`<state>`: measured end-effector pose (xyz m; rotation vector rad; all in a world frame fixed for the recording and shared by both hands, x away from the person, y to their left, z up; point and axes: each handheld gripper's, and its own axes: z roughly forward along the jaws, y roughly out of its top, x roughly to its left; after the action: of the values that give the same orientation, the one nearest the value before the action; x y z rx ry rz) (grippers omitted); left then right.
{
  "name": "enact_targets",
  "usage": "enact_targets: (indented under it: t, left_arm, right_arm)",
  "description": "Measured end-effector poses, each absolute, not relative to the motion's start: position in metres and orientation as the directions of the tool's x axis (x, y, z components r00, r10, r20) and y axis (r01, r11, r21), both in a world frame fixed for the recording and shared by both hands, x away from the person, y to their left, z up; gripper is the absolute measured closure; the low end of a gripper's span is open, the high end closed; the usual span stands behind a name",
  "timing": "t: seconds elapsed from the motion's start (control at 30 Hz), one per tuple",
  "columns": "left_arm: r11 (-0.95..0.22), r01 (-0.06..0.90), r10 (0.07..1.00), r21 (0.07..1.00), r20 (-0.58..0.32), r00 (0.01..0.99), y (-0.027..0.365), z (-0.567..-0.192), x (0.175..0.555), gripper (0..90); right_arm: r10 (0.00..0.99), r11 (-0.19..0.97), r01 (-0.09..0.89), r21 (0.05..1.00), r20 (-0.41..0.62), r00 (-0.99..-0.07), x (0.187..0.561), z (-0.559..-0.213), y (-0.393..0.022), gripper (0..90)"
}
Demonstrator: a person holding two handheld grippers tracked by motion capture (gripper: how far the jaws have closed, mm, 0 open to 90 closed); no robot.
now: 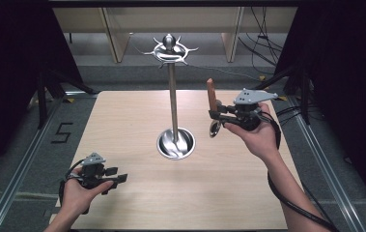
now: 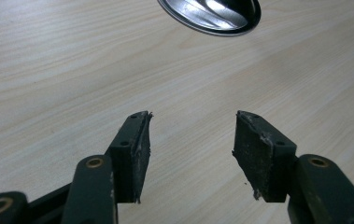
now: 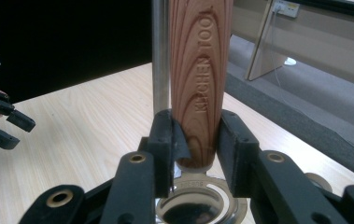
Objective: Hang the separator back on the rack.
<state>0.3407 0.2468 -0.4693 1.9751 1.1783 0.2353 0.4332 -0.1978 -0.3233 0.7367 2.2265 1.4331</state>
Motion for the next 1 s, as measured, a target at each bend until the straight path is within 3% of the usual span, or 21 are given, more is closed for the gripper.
enact_targets:
  t: [1.0]
  left_arm:
    - [-0.219, 0.65, 0.802, 0.728, -0.245, 0.545, 0.246, -0.469, 0.341, 45.2]
  right_arm:
    - [0.623, 0.311, 0.196, 0.93, -0.044, -0.781, 0.433, -0.306, -0.191, 69.4]
